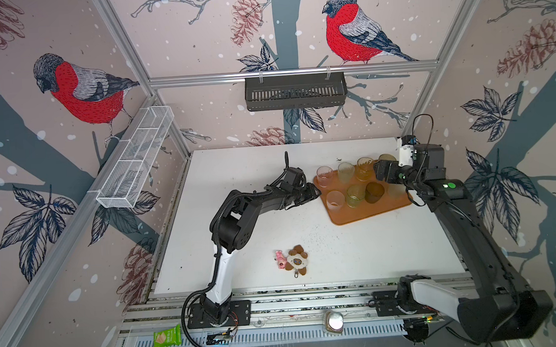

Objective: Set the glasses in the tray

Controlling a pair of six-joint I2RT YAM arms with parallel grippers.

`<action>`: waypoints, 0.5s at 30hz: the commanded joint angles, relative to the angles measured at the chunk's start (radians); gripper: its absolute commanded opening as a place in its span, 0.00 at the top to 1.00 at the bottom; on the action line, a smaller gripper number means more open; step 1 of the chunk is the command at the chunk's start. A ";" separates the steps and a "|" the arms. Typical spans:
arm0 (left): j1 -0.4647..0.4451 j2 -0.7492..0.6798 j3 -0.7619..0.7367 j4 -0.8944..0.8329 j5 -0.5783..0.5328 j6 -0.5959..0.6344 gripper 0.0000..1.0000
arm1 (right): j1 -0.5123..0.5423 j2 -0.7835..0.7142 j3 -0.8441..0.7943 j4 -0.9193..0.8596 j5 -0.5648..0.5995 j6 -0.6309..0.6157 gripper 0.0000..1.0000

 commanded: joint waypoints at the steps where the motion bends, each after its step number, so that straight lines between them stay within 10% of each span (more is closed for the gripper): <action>1: -0.005 0.011 0.007 0.067 -0.015 -0.026 0.53 | 0.005 0.001 0.011 0.015 0.009 0.000 0.07; 15: -0.032 0.063 0.029 0.102 -0.033 -0.075 0.62 | 0.007 0.019 0.036 0.007 0.005 -0.024 0.06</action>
